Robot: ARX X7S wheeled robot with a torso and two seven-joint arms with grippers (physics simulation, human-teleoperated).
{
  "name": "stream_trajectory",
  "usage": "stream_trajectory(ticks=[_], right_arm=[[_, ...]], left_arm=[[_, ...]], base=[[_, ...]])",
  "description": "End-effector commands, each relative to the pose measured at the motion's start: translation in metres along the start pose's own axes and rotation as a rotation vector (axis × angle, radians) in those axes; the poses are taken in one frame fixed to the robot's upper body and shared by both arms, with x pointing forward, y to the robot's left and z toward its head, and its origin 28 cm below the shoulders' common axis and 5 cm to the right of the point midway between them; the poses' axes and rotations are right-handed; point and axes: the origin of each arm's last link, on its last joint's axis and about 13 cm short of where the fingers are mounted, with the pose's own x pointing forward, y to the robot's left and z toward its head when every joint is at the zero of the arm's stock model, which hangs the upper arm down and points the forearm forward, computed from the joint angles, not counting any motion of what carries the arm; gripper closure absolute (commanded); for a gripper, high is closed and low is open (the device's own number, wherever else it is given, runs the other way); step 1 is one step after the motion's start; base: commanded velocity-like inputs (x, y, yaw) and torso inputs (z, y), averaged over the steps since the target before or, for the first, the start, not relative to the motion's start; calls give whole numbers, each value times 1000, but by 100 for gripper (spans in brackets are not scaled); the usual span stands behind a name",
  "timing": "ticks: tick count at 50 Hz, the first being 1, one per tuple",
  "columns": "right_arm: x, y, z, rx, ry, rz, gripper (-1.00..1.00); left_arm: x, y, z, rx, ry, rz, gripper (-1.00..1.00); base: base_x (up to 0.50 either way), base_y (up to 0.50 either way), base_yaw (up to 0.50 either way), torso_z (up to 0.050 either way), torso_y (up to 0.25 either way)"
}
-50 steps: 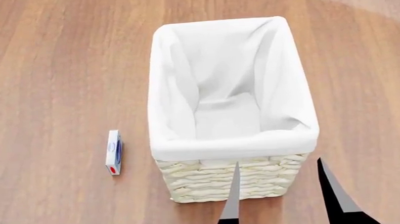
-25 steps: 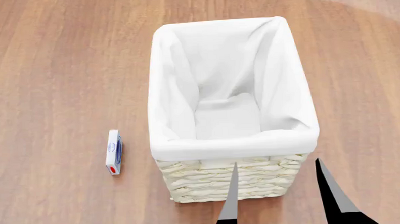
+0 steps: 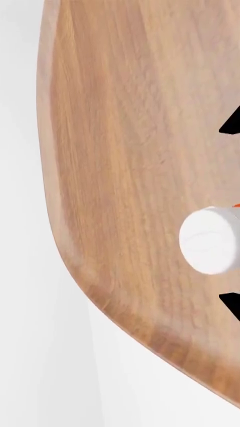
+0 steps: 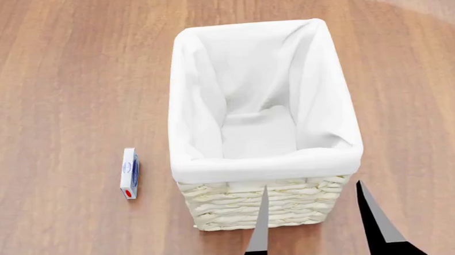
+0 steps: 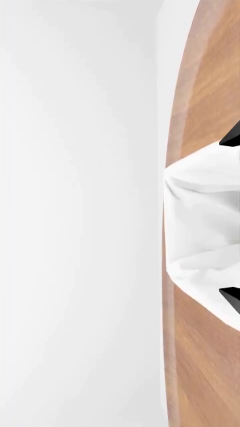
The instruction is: Pick up the ketchup, and put it in the basket.
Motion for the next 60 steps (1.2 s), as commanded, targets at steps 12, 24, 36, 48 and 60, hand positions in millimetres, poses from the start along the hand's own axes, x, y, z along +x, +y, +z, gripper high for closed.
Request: stream_trajectory(ticks=[12, 24, 36, 48, 60], right_arm=[[4, -3, -3, -3, -10, -8, -100], [4, -3, -3, -3, -9, -9, -100], [4, -3, -3, -4, -8, -9, -100], [4, -2, -4, -5, -6, -8, -100], [4, -2, -4, -2, -7, -9, -100]], left_arm=[[10, 6, -2, -69, -20, 23, -100], [15, 9, -5, -102, 13, 28, -100], [19, 13, -8, -131, 41, 33, -100], [20, 12, -3, -130, 32, 44, 100], [19, 11, 2, -127, 13, 44, 100]], base=[[0, 0, 0, 0, 0], [0, 0, 0, 0, 0], [0, 0, 0, 0, 0], [0, 0, 0, 0, 0], [0, 0, 0, 0, 0]])
